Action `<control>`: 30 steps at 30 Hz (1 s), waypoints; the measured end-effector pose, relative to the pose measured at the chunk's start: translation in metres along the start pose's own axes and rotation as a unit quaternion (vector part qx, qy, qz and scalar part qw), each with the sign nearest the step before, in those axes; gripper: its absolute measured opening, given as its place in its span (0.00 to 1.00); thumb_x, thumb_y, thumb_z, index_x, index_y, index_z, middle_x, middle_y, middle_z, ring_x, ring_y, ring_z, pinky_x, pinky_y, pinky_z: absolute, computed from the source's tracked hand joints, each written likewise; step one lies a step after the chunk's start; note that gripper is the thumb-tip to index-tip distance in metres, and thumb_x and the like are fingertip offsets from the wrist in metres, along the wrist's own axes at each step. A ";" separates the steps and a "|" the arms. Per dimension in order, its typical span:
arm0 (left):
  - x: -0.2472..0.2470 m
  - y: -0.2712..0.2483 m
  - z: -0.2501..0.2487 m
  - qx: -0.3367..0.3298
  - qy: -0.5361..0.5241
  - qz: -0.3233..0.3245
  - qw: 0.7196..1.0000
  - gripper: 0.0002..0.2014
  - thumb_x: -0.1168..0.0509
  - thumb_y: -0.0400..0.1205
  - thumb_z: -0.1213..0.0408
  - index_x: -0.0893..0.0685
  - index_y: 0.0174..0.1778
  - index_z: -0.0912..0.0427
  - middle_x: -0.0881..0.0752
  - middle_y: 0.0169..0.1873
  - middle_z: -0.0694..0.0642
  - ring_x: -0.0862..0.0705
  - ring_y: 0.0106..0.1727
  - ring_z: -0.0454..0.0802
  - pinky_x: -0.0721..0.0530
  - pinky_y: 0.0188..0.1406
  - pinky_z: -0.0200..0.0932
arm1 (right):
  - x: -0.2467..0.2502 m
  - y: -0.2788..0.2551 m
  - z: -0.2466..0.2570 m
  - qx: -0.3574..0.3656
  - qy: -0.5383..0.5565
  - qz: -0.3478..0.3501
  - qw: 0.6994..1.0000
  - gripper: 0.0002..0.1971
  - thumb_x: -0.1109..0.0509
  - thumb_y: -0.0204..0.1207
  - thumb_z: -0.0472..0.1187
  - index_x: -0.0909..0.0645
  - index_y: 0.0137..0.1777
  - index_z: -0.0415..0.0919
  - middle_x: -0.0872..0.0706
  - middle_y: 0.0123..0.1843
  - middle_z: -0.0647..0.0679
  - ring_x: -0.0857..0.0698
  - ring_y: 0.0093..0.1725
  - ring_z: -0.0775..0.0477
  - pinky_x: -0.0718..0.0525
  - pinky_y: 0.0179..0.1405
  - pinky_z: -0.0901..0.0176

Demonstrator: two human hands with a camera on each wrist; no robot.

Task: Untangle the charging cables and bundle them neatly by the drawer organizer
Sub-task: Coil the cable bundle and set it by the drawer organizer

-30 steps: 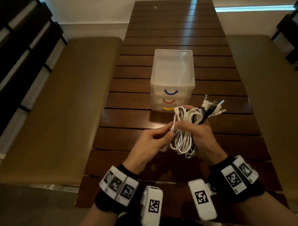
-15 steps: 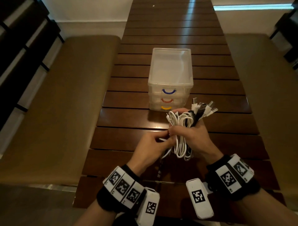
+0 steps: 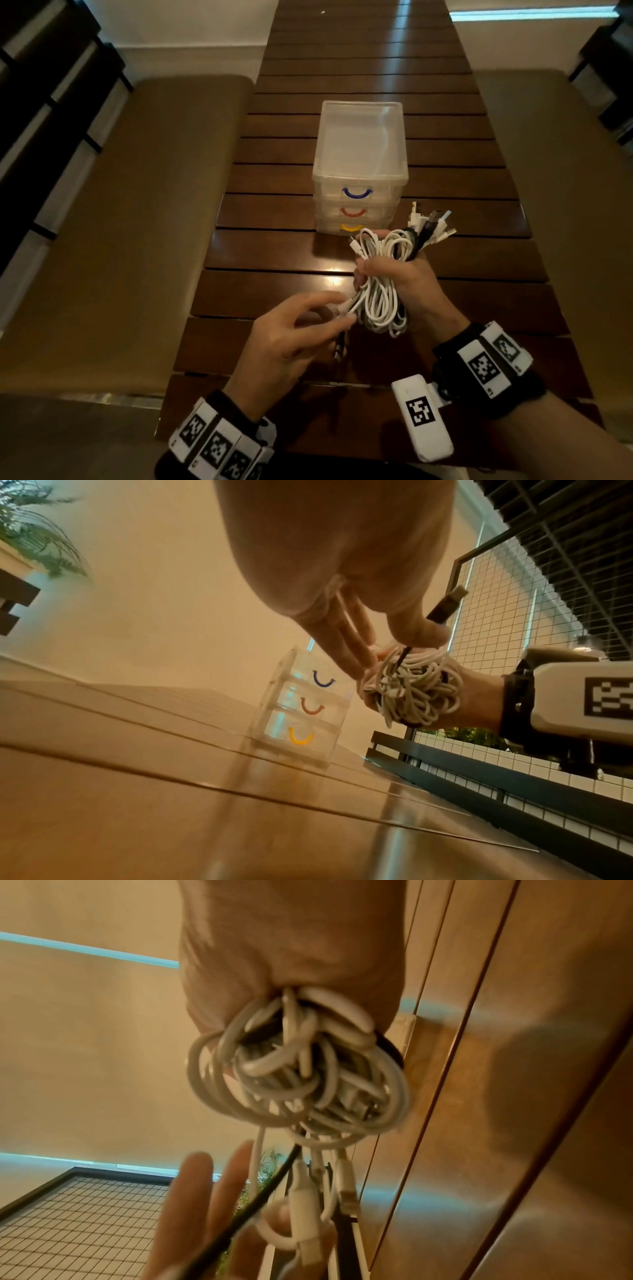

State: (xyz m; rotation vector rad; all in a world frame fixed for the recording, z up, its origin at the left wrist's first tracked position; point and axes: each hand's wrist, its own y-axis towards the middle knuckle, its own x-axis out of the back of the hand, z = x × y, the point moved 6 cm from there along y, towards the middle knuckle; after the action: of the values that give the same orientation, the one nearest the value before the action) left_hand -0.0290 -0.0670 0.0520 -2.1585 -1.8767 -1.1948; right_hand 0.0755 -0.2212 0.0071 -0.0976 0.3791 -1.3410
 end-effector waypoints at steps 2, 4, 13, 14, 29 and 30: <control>-0.002 0.003 -0.001 0.002 -0.020 -0.021 1.000 0.10 0.34 0.84 0.62 0.09 0.55 0.59 0.14 0.59 0.50 0.17 0.59 0.46 0.17 0.55 0.43 | -0.001 -0.001 0.004 0.023 -0.007 0.006 1.000 0.18 0.21 0.52 0.40 0.19 0.38 0.29 0.19 0.35 0.32 0.20 0.37 0.35 0.20 0.43 0.36; -0.002 0.004 0.003 0.054 -0.068 -0.062 0.994 0.08 0.32 0.81 0.63 0.08 0.48 0.61 0.11 0.51 0.48 0.14 0.54 0.47 0.15 0.51 0.47 | -0.003 -0.001 0.004 0.039 -0.022 0.010 0.999 0.20 0.22 0.53 0.39 0.19 0.42 0.30 0.19 0.37 0.32 0.19 0.38 0.35 0.17 0.42 0.34; -0.027 0.009 0.024 0.306 -0.201 -0.162 0.916 0.13 0.29 0.78 0.52 0.11 0.35 0.58 0.12 0.31 0.54 0.13 0.36 0.50 0.16 0.37 0.45 | -0.012 -0.017 0.005 0.135 -0.040 0.016 0.990 0.19 0.27 0.62 0.28 0.17 0.54 0.37 0.12 0.44 0.47 0.13 0.45 0.50 0.15 0.46 0.55; -0.029 0.010 0.025 0.316 -0.207 -0.173 0.910 0.15 0.31 0.80 0.52 0.13 0.34 0.59 0.13 0.30 0.56 0.14 0.35 0.54 0.17 0.37 0.47 | -0.011 -0.019 0.003 0.130 -0.038 0.012 0.991 0.19 0.26 0.63 0.29 0.17 0.55 0.38 0.12 0.45 0.48 0.12 0.46 0.48 0.14 0.48 0.52; -0.073 0.017 0.034 0.447 -0.580 -0.058 0.679 0.22 0.40 0.83 0.63 0.24 0.74 0.53 0.14 0.64 0.63 0.16 0.66 0.59 0.21 0.70 0.57 | -0.017 -0.018 -0.001 0.088 -0.021 0.070 0.993 0.24 0.22 0.66 0.30 0.18 0.63 0.41 0.11 0.49 0.47 0.12 0.51 0.48 0.15 0.52 0.56; -0.072 0.015 0.042 0.453 -0.580 -0.057 0.674 0.23 0.39 0.83 0.64 0.27 0.77 0.50 0.16 0.66 0.62 0.17 0.67 0.59 0.23 0.72 0.60 | -0.019 -0.016 0.000 0.074 -0.025 0.089 0.993 0.25 0.22 0.66 0.30 0.18 0.65 0.42 0.11 0.50 0.47 0.12 0.52 0.49 0.15 0.52 0.56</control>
State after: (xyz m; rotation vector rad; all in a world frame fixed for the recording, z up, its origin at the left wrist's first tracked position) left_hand 0.0076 -0.1095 -0.0111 -2.0982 -2.0501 1.3476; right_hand 0.0573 -0.2068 0.0160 0.0271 0.2389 -1.1831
